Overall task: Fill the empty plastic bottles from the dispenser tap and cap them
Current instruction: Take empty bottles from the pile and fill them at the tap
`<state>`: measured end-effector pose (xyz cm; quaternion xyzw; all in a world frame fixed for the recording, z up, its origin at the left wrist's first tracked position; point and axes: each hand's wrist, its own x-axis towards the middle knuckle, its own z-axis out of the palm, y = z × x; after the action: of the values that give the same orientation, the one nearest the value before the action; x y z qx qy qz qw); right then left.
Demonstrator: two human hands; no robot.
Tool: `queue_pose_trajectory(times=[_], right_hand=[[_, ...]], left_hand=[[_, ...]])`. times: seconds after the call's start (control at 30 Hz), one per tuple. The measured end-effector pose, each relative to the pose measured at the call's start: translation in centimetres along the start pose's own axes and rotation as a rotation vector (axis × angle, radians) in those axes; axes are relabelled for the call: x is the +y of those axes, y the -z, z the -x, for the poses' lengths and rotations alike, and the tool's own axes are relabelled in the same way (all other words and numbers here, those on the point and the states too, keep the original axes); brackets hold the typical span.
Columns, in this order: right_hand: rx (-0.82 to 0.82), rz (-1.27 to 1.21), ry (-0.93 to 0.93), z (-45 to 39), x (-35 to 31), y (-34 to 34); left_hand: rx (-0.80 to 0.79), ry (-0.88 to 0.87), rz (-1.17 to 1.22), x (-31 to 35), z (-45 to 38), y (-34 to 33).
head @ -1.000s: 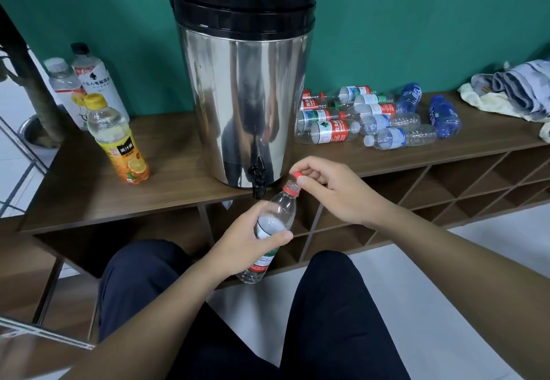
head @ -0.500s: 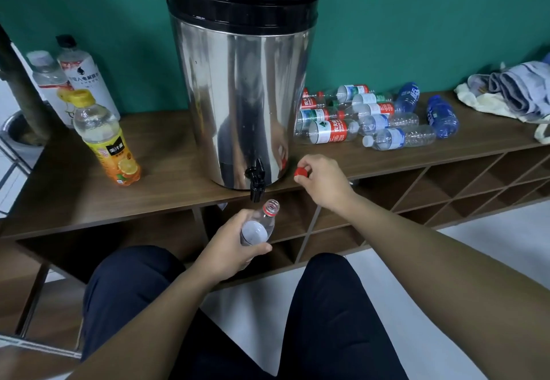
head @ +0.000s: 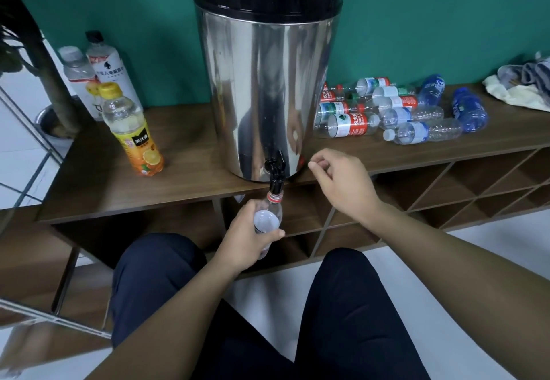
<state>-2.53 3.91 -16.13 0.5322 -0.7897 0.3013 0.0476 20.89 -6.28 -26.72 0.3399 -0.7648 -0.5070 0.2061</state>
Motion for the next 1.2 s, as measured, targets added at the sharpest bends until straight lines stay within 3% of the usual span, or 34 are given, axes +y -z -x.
queue_pose_trajectory(times=[0.23, 0.43, 0.53, 0.67, 0.83, 1.0, 1.2], right_hand=[[-0.052, -0.527, -0.064, 0.7, -6.5, 2.4], [-0.119, -0.476, 0.055, -0.2, -10.3, 3.0], [-0.185, -0.405, 0.039, -0.6, -10.8, 2.3], [-0.157, -0.399, -0.002, -0.7, -10.4, 2.0], [-0.111, -0.472, -0.073, -0.7, -9.7, 1.3], [-0.171, -0.809, -0.312, 0.4, -8.0, 0.6], [-0.188, -0.788, -0.310, 0.7, -8.0, 0.2]], left_hand=[[0.008, -0.018, 0.046, 0.5, 0.2, 0.2], [-0.011, -0.026, 0.050, 0.7, 0.3, 0.2], [-0.013, -0.031, 0.054, 0.8, 0.2, 0.1], [-0.023, -0.036, 0.060, 0.7, 0.2, 0.2], [-0.018, -0.038, 0.060, 0.8, 0.3, 0.3], [-0.012, -0.039, 0.055, 0.9, 0.4, 0.2], [-0.011, -0.045, 0.056, 0.8, 0.3, 0.1]])
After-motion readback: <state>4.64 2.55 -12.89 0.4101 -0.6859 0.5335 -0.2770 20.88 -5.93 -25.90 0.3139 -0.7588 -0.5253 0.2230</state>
